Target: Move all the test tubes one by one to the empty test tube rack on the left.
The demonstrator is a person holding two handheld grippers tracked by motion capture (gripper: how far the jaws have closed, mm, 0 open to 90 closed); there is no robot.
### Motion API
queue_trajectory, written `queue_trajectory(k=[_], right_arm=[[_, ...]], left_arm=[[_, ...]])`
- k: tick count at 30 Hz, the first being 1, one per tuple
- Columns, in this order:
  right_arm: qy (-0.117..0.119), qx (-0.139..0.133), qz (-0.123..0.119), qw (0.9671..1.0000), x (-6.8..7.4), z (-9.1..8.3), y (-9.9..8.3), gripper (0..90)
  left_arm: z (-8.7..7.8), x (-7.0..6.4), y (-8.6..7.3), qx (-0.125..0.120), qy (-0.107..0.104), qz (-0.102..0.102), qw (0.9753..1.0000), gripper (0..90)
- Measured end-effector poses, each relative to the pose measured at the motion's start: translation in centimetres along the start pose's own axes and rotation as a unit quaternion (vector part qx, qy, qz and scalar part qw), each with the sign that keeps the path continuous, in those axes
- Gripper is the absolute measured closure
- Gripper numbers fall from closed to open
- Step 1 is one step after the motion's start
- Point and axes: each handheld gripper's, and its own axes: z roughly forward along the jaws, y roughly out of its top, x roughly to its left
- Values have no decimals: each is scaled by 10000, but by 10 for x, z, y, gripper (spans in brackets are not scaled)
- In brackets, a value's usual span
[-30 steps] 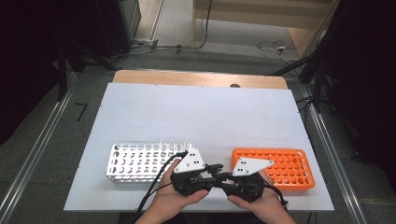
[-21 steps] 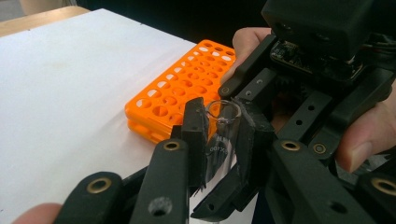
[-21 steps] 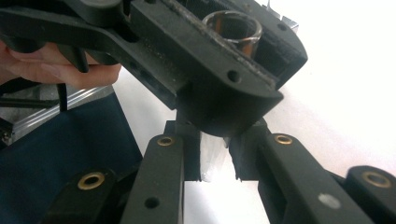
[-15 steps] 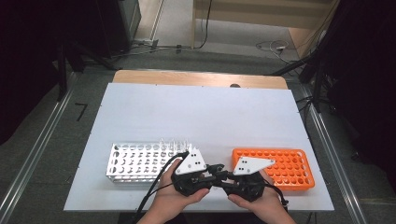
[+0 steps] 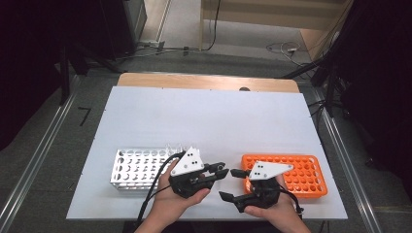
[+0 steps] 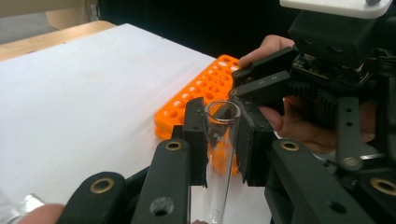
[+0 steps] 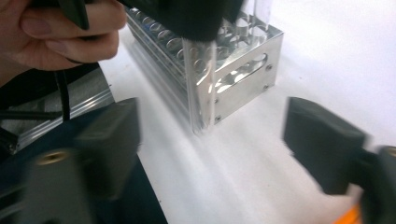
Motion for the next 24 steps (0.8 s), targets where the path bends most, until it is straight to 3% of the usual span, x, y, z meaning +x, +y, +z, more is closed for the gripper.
queue_trajectory(k=[3,11,24], right_arm=[[-124,-34,-16,9999,-2,-3,-1,0],[-202,-212,72,9995,-11,-14,-4,0],[-248,-200,199,9993,-24,-25,-11,0]], left_arm=[[-5,4,2,-54,77,-19,10000,758],[-25,19,8,-248,327,-85,9991,758],[-57,42,13,-493,745,-197,9958,758]])
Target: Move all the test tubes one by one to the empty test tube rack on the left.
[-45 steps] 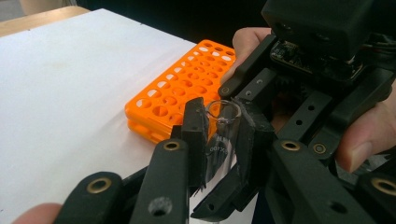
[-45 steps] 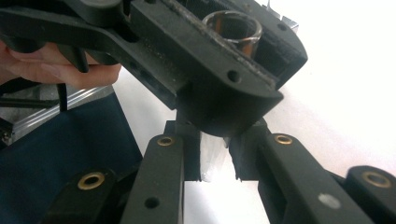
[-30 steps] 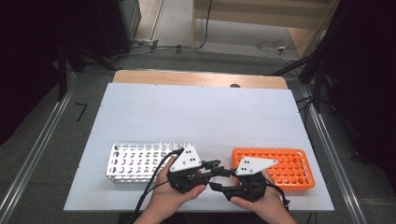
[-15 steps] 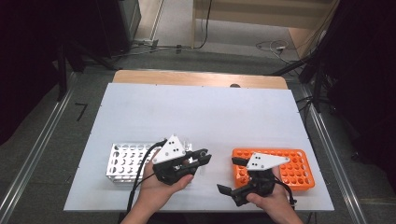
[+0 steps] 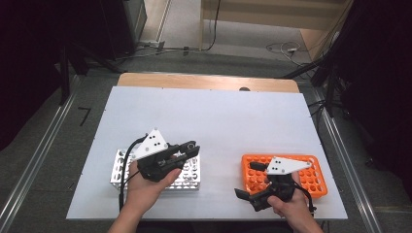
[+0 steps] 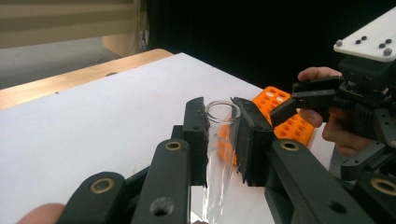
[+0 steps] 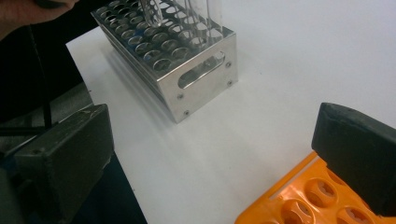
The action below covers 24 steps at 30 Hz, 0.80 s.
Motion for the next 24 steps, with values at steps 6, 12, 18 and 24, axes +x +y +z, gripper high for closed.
queue_trajectory(k=[6,12,18,24], right_arm=[[-30,-31,57,10000,-5,-4,-2,0],[-158,-46,75,9998,-11,-6,-5,0],[-291,-72,126,9995,-14,-8,-7,0],[-392,-110,153,9991,-19,-13,-8,0]], left_arm=[[-7,10,0,-49,144,-74,9999,758],[-14,17,1,-57,298,-48,9995,758],[-21,25,2,-120,431,-108,9989,758],[-26,35,3,-159,564,-135,9982,758]])
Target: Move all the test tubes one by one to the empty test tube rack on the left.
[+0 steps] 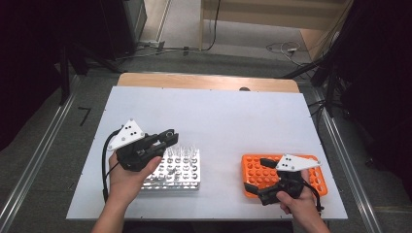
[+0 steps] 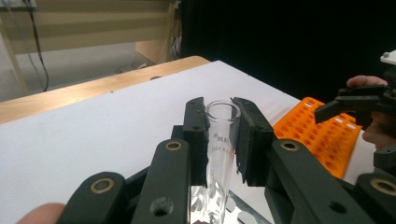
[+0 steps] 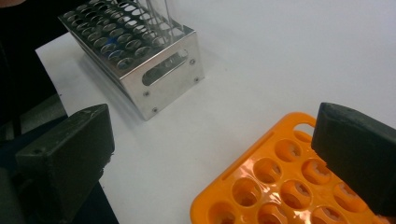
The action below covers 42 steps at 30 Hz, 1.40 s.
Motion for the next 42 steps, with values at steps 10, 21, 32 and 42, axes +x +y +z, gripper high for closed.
queue_trajectory(k=[10,21,32,42], right_arm=[[-71,-48,38,10000,-6,-5,-2,0],[-82,-59,67,9999,-9,-7,-3,0],[-122,-80,49,9999,-10,-9,-3,0],[-137,-81,50,9999,-11,-10,-3,0]], left_arm=[[-2,14,-1,-31,196,-84,9998,758],[-5,25,-5,-34,402,-158,9991,758],[2,37,-23,203,726,-139,9971,758],[13,37,-40,480,791,-72,9957,758]])
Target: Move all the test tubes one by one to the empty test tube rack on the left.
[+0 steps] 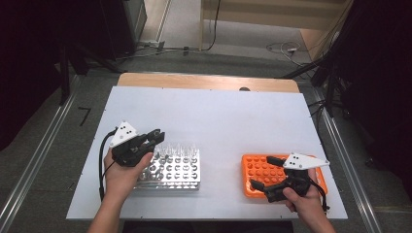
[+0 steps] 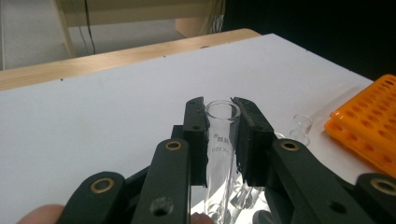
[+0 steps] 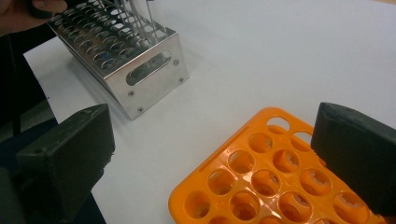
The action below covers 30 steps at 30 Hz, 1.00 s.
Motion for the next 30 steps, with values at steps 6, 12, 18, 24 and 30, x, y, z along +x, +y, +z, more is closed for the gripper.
queue_trajectory(k=[6,12,18,24,30], right_arm=[[-17,-24,8,10000,0,-2,0,0],[-34,-25,-7,10000,0,-2,0,0],[-51,-46,-17,10000,-1,-3,0,0],[-69,-36,-1,10000,-3,-3,-1,0],[-105,-75,1,9999,-5,-5,-1,0]], left_arm=[[5,-1,-7,228,-3,14,9997,756],[4,-1,-8,376,-6,46,9993,751],[7,-2,-11,640,-12,31,9979,745],[8,-3,-10,813,47,-4,9967,722],[7,-2,-10,846,129,-82,9963,631]])
